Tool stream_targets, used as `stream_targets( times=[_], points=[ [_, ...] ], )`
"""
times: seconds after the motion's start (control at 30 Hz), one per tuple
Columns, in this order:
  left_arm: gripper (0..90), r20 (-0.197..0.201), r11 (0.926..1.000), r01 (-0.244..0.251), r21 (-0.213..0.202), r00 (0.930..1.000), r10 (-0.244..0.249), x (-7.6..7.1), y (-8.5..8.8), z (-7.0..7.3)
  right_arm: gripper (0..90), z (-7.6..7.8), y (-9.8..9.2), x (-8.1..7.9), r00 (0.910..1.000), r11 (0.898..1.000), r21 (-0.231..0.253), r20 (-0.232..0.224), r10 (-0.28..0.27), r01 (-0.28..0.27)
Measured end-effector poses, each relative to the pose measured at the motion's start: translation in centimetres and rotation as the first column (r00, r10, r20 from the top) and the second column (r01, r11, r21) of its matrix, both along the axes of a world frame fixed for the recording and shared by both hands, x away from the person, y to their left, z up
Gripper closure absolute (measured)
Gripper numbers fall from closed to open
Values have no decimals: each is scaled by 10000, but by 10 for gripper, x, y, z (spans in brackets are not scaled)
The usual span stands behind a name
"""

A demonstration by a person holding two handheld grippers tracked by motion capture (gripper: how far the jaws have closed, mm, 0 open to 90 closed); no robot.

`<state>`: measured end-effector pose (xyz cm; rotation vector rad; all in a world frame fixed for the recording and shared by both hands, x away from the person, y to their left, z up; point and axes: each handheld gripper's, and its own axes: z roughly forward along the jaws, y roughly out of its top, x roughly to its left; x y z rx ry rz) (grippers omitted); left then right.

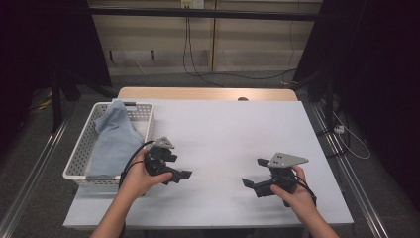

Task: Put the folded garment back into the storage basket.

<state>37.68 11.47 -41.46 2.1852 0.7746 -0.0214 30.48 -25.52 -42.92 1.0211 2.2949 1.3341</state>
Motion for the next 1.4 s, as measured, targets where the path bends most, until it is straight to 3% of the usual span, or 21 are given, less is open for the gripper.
stream_targets(
  times=[0.67,1.4],
  points=[
    [109,-97,10000,39,17,9999,-39,-12,11,-10,65,-4,-23,-12,9994,9990,-272,-52,-343,341],
    [101,-15,9999,60,-85,10000,-61,-20,20,-10,64,-10,-37,-20,9988,9987,-104,-21,-496,496]
  ],
)
